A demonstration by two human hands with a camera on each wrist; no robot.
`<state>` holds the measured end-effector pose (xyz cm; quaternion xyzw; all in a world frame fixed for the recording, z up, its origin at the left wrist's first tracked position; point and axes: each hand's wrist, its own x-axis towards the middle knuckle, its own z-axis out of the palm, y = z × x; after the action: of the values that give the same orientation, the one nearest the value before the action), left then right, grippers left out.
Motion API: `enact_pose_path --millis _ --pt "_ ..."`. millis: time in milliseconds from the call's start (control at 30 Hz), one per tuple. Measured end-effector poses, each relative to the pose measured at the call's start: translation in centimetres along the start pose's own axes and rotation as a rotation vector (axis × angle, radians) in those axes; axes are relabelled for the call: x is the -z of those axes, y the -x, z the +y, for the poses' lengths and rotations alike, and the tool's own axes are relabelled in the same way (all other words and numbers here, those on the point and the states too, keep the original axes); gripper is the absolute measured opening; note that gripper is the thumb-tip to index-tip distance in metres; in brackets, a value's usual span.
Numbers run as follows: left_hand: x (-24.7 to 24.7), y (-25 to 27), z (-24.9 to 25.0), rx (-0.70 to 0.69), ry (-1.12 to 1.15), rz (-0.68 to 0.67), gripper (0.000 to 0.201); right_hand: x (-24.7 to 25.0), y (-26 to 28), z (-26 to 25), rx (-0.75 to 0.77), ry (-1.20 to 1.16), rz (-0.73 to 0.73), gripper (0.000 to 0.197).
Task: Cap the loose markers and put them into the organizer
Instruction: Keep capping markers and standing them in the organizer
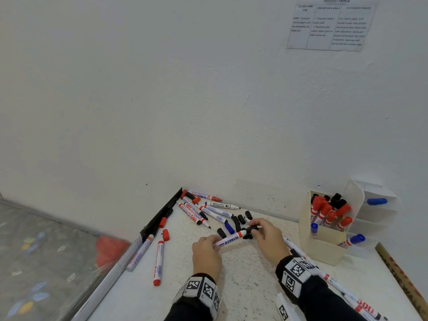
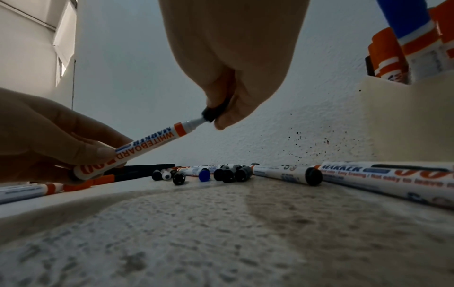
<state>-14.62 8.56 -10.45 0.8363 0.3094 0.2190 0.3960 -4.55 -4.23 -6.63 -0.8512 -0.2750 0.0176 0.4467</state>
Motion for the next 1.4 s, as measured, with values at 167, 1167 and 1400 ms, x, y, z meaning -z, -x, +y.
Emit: enact_pose_path --millis 167,1167,1400 --pt "0.0 0.4 0.6 -0.066 0.105 -0.093 0.027 0.2 0.4 -0.3 -0.033 -0.172 -0.005 0.012" --pt "3.1 1.5 2.1 0.205 0.436 -0.668 0.039 1.6 1.2 -1.6 0.037 0.043 -0.239 0.039" --pt "7.1 0.0 0.0 0.208 0.024 -0.175 0.027 1.3 0.8 -1.9 -0.072 -0.093 -0.068 0.038"
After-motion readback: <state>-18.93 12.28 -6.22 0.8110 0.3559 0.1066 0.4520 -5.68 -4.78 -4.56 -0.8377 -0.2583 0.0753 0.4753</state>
